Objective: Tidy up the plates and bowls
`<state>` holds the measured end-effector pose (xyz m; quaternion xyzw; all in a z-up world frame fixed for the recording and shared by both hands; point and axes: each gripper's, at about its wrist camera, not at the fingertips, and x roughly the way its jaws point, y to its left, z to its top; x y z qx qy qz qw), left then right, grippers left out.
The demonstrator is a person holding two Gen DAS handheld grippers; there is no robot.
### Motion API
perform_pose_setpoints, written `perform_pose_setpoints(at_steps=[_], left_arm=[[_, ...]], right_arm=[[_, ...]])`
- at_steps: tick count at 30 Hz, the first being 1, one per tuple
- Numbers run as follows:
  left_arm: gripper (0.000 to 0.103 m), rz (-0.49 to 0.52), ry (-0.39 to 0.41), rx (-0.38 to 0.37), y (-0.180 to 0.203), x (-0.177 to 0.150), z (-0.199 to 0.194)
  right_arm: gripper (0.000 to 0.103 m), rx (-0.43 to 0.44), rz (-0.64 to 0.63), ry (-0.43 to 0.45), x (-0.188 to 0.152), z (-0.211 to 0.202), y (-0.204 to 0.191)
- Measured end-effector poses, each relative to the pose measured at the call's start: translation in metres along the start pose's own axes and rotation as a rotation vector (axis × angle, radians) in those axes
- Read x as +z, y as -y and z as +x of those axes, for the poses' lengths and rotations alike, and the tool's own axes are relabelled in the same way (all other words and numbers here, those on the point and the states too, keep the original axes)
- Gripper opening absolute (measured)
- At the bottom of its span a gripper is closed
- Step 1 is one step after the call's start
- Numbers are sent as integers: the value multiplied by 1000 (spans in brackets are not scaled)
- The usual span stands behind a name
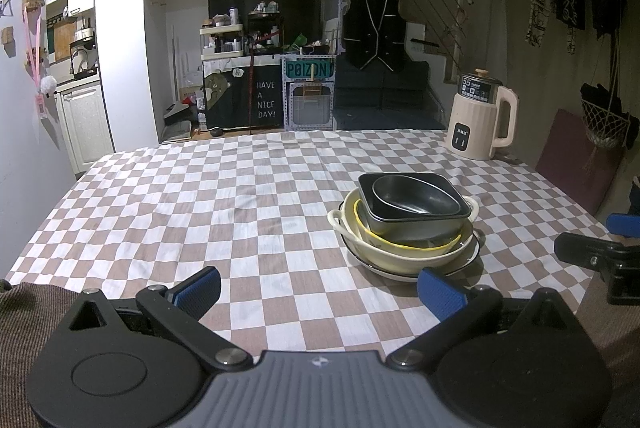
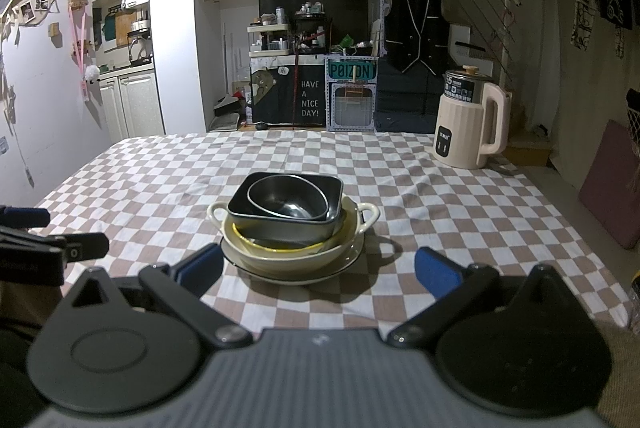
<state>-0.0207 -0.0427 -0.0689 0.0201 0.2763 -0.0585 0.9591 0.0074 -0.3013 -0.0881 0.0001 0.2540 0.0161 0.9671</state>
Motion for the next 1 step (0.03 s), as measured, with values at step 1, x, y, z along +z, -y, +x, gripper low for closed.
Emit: perform_pose_setpoints(at_steps=[1], left_arm=[[103, 0, 0, 0, 0, 0, 0]], right_arm=[[102, 0, 0, 0, 0, 0, 0]])
